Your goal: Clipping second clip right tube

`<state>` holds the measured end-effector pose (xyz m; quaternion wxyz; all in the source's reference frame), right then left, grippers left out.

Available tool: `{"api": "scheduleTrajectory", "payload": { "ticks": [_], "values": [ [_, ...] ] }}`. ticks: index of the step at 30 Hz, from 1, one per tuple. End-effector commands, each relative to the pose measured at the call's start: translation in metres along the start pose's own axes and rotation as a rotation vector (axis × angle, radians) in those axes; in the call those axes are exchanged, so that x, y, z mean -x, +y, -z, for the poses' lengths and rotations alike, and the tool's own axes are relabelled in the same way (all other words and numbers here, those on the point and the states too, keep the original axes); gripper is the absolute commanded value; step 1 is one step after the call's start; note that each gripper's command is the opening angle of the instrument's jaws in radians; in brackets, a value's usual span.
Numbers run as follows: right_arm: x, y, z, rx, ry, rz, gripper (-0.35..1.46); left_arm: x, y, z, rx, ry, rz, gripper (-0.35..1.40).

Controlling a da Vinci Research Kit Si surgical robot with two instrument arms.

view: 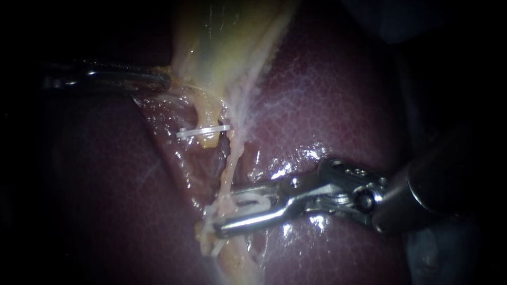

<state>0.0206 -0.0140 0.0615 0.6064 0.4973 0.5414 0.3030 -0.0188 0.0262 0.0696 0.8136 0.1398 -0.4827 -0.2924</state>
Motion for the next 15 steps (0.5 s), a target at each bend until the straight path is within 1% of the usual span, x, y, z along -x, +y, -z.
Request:
{"api": "scheduleTrajectory", "payload": {
  "ticks": [1, 4, 15],
  "values": [
    [0.0001, 0.0002, 0.0, 0.001, 0.0, -0.001, 0.48, 0.0, 0.0, 0.0, 0.0, 0.0, 0.0, -0.35],
    [0.0, 0.0003, 0.0, -0.009, 0.014, -0.017, 0.48, 0.0, 0.0, 0.0, 0.0, 0.0, 0.0, -0.35],
    [-0.0004, 0.0014, -0.0008, -0.063, 0.092, -0.077, 0.48, 0.0, 0.0, 0.0, 0.0, 0.0, 0.006, -0.35]
  ]
}}
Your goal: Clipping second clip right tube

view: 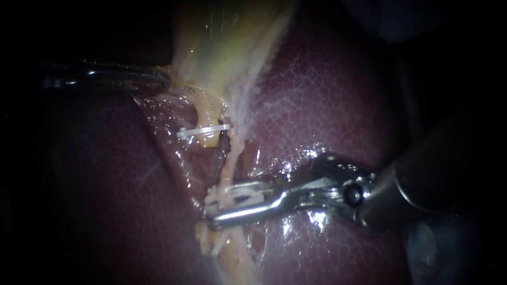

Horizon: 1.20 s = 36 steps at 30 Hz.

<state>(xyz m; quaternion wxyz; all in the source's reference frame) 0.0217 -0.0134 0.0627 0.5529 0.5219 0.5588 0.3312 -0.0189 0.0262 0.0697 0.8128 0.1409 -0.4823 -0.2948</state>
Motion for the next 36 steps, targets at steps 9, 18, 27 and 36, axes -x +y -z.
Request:
{"api": "scheduleTrajectory", "payload": {
  "ticks": [9, 18, 27, 36],
  "values": [
    [-0.0001, 0.0, -0.0002, 0.011, 0.017, -0.018, 0.47, 0.0, 0.0, 0.0, 0.0, 0.0, 0.0, -0.35],
    [-0.001, -0.0007, 0.0006, 0.019, 0.019, -0.025, 0.4, 0.0, 0.0, 0.0001, -0.004, 0.0, 0.006, -0.35],
    [-0.0019, -0.0017, 0.0013, 0.022, 0.016, -0.033, 0.32, -0.0001, 0.0, 0.0, -0.003, 0.0, 0.006, -0.35],
    [-0.002, -0.0018, 0.0014, -0.005, -0.015, -0.035, 0.14, -0.0001, 0.0, 0.0, -0.006, 0.0, 0.005, -0.35]
  ]
}}
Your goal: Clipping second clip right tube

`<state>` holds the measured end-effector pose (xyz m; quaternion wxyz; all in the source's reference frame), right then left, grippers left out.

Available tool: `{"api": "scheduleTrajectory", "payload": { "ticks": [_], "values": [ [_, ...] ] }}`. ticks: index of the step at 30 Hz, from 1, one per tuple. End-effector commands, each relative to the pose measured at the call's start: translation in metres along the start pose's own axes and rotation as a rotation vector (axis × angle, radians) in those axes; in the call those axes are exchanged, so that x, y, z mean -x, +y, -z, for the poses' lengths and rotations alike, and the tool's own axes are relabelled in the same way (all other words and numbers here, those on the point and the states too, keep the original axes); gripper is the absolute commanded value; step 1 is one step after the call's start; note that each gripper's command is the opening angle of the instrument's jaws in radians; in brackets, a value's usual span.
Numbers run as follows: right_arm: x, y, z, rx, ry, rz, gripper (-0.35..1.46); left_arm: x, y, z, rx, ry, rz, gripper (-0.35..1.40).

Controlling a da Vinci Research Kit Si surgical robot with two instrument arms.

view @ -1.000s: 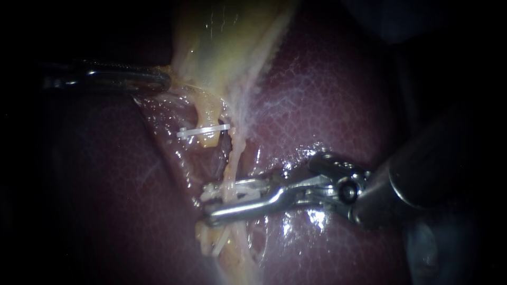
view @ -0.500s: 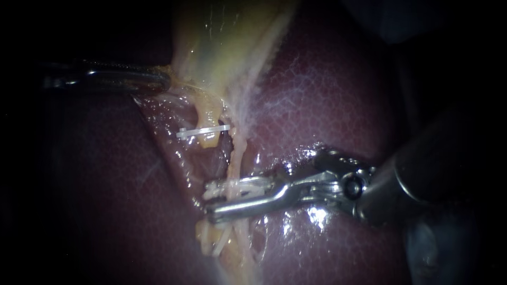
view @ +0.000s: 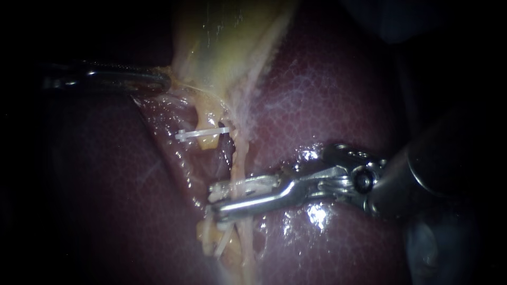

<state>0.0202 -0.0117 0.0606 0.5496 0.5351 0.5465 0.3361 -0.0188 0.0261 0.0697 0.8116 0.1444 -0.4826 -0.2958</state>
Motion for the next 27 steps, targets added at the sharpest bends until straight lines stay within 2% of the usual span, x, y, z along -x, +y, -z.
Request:
{"api": "scheduleTrajectory", "payload": {
  "ticks": [1, 5, 8, 27],
  "values": [
    [0.0, 0.0, 0.0001, 0.0, -0.001, 0.0, 0.09, 0.0, 0.0, -0.0001, -0.001, 0.0, 0.0, -0.35],
    [-0.0002, -0.0002, 0.0003, 0.0, -0.003, -0.001, -0.24, 0.0, 0.0, -0.0001, -0.001, 0.0, -0.001, -0.35],
    [-0.0003, -0.0002, 0.0003, 0.0, -0.003, -0.002, -0.35, 0.0, 0.0, -0.0001, -0.001, 0.0, -0.001, -0.35],
    [-0.0003, 0.0, 0.0002, 0.001, -0.003, -0.007, -0.35, -0.0001, 0.0001, -0.0001, -0.001, 0.0, 0.005, -0.35]
  ]
}}
